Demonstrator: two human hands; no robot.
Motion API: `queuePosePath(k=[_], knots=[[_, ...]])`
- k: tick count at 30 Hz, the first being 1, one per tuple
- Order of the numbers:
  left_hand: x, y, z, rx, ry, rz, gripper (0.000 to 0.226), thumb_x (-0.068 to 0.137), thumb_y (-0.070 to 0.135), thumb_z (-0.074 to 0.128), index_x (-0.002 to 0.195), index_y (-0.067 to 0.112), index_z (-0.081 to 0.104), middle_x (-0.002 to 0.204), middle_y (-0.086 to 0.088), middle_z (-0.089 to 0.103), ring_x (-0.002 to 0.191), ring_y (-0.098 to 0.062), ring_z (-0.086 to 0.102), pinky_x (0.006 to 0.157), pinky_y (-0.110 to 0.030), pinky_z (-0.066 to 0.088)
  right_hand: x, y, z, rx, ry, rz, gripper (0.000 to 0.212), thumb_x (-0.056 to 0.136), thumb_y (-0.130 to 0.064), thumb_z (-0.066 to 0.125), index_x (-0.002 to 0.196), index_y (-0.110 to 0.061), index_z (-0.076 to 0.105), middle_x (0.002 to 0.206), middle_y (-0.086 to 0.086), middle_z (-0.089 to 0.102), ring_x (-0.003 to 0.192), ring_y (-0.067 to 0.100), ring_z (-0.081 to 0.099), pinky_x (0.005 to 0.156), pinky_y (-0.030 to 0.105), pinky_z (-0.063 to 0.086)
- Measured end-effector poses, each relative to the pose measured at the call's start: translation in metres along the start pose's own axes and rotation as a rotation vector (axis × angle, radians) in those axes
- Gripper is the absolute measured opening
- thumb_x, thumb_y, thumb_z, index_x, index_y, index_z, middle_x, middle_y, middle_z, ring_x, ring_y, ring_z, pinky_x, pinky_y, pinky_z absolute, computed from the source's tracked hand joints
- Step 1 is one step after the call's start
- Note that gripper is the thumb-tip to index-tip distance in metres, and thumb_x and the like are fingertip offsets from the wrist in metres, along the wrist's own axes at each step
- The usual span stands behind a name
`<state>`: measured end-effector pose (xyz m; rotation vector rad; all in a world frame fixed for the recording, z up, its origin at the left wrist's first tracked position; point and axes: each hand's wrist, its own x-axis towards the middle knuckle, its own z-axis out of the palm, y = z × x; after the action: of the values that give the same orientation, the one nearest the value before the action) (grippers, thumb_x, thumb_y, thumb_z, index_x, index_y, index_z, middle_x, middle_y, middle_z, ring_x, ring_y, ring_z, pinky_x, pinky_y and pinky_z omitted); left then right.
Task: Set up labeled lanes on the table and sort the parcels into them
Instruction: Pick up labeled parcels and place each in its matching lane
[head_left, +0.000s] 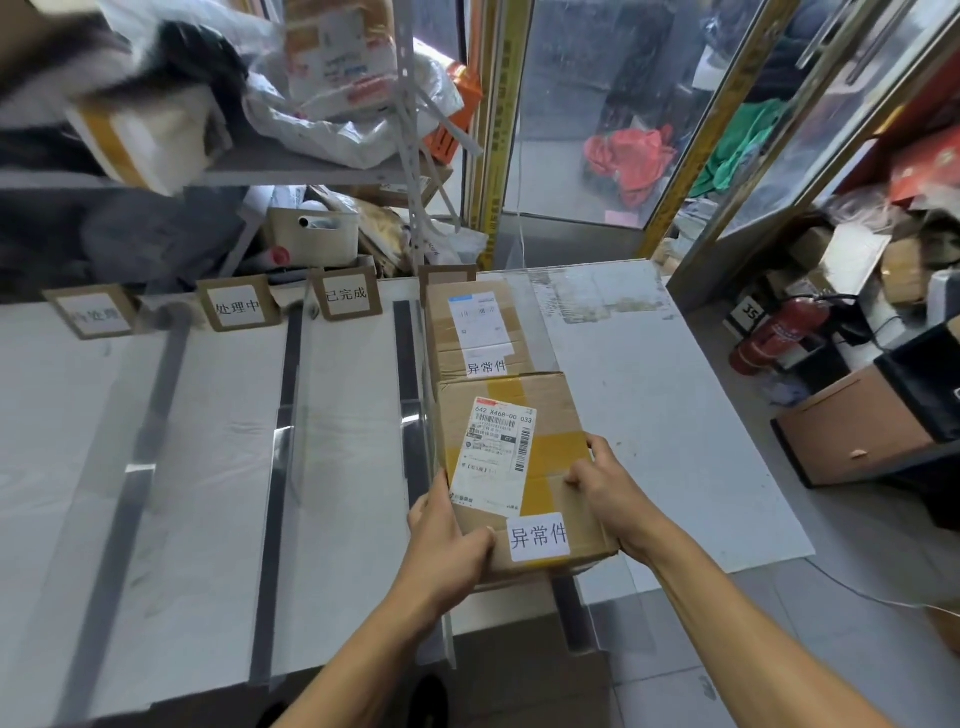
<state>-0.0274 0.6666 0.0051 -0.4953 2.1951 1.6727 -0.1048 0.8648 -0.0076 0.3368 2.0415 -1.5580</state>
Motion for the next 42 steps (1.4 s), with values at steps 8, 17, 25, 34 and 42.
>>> queuePosePath(k=[8, 17, 25, 34, 42], knots=[[0.012, -0.006, 0.006, 0.228, 0.055, -0.090, 0.060, 0.084, 0.018, 0.067, 0.127, 0.036, 0.029, 0.142, 0.002, 0.022, 0.129, -0.021, 0.037, 0.107, -0.039, 0.045, 0.008, 0.005, 0.005, -0.105, -0.012, 0.009, 0.040, 0.095, -0.018, 0.043, 0.133, -0.032, 0.044, 0.106, -0.008, 0.070, 0.085, 0.003, 0.072, 0.064, 0.023, 0.056], [0.017, -0.023, 0.010, 0.588, 0.128, -0.036, 0.076, 0.090, 0.038, 0.060, 0.149, 0.017, 0.017, 0.163, -0.004, 0.007, 0.147, -0.022, -0.021, 0.121, -0.048, -0.002, 0.010, 0.009, 0.012, -0.176, -0.029, 0.033, 0.039, 0.101, -0.020, 0.044, 0.132, -0.041, 0.035, 0.111, -0.011, 0.067, 0.089, 0.006, 0.072, 0.067, 0.025, 0.059], [0.022, -0.025, 0.009, 0.496, 0.113, -0.054, 0.084, 0.090, 0.033, 0.062, 0.154, 0.019, 0.010, 0.164, -0.001, -0.012, 0.150, -0.025, -0.016, 0.123, -0.047, 0.003, 0.010, 0.010, 0.012, -0.143, 0.002, 0.013, 0.035, 0.101, -0.016, 0.047, 0.129, -0.038, 0.047, 0.105, -0.013, 0.071, 0.089, 0.006, 0.073, 0.071, 0.029, 0.061], [0.028, -0.023, 0.014, 0.593, 0.100, 0.019, 0.090, 0.094, 0.036, 0.055, 0.155, 0.014, -0.007, 0.164, -0.003, -0.013, 0.147, -0.020, -0.026, 0.115, -0.039, -0.011, 0.012, 0.003, 0.004, -0.323, 0.031, -0.029, 0.037, 0.101, -0.024, 0.051, 0.134, -0.038, 0.043, 0.112, -0.015, 0.067, 0.099, 0.008, 0.068, 0.084, 0.032, 0.060], [0.035, -0.018, 0.009, 0.468, 0.095, 0.185, 0.102, 0.093, 0.033, 0.057, 0.149, 0.034, -0.028, 0.152, 0.015, -0.041, 0.142, -0.012, -0.034, 0.116, -0.035, -0.007, 0.008, 0.008, 0.006, -0.636, 0.331, -0.282, 0.067, 0.091, -0.029, 0.068, 0.150, -0.026, 0.036, 0.153, -0.008, 0.040, 0.140, 0.013, 0.033, 0.108, 0.029, 0.032]])
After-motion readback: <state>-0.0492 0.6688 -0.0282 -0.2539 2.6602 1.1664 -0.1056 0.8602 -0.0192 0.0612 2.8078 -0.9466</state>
